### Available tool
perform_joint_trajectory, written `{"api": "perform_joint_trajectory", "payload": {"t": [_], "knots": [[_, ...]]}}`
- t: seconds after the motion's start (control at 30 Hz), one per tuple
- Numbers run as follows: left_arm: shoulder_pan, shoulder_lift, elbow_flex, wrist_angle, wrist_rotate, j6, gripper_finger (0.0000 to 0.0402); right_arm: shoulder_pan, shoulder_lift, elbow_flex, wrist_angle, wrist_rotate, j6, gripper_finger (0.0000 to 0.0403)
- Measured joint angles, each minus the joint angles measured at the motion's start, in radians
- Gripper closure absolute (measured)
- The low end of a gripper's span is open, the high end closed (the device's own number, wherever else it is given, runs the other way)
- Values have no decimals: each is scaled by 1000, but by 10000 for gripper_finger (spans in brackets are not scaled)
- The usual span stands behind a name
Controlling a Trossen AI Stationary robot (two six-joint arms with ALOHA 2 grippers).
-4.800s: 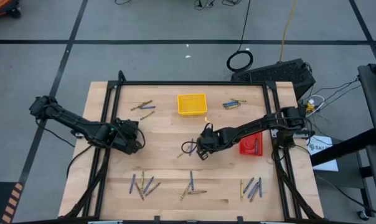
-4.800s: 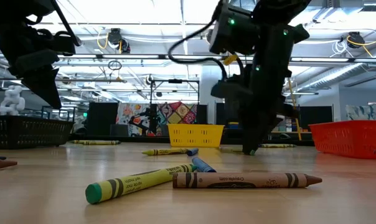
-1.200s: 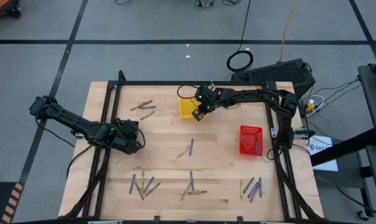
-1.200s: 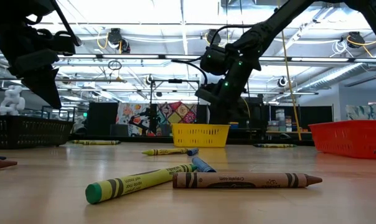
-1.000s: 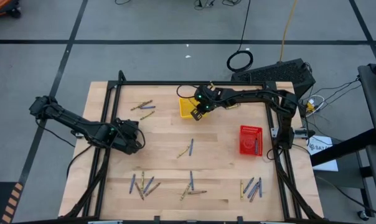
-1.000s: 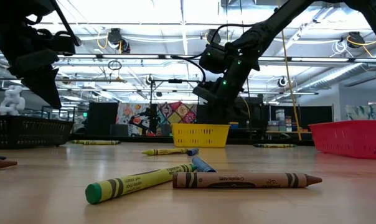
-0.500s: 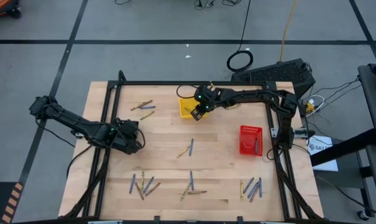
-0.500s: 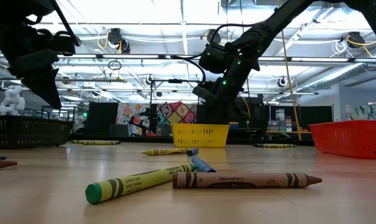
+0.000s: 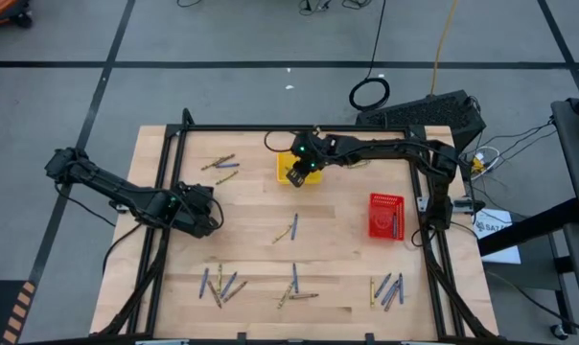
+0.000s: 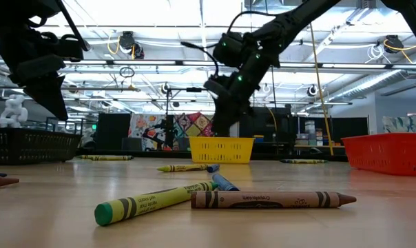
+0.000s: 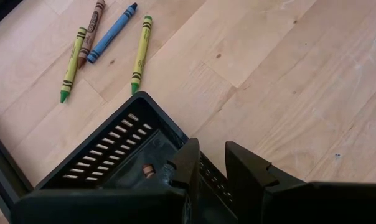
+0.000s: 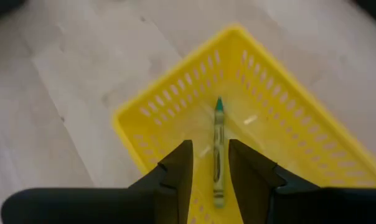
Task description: Sort crayons
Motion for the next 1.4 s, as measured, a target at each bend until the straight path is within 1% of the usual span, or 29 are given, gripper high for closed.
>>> {"api": "perform_joint_trajectory", "payload": {"t": [0.17,0.37,0.5,0.57,0.73,0.9,1.0,1.17,1.33,1.4], "knots": [[0,0,0,0,0,0,324,7,-1,47,-56,0,-11,312],[1,0,0,3,-19,-7,324,45,-1,72,-113,0,-11,312],[10,0,0,25,74,-5,324,82,-1,79,-149,0,-29,312],[11,0,0,52,104,-3,324,99,-1,79,-171,0,-38,312],[10,0,0,131,123,7,324,133,-1,79,-212,0,-37,312],[9,1,0,196,193,22,324,167,-1,79,-238,0,-21,312],[9,2,0,221,232,20,324,187,-1,79,-251,0,-6,312],[9,25,0,244,252,20,324,216,-1,79,-256,0,-3,312],[9,51,0,279,305,26,324,231,-1,79,-251,4,-3,312],[9,55,0,297,319,27,324,230,-1,79,-250,23,-3,312]]}}
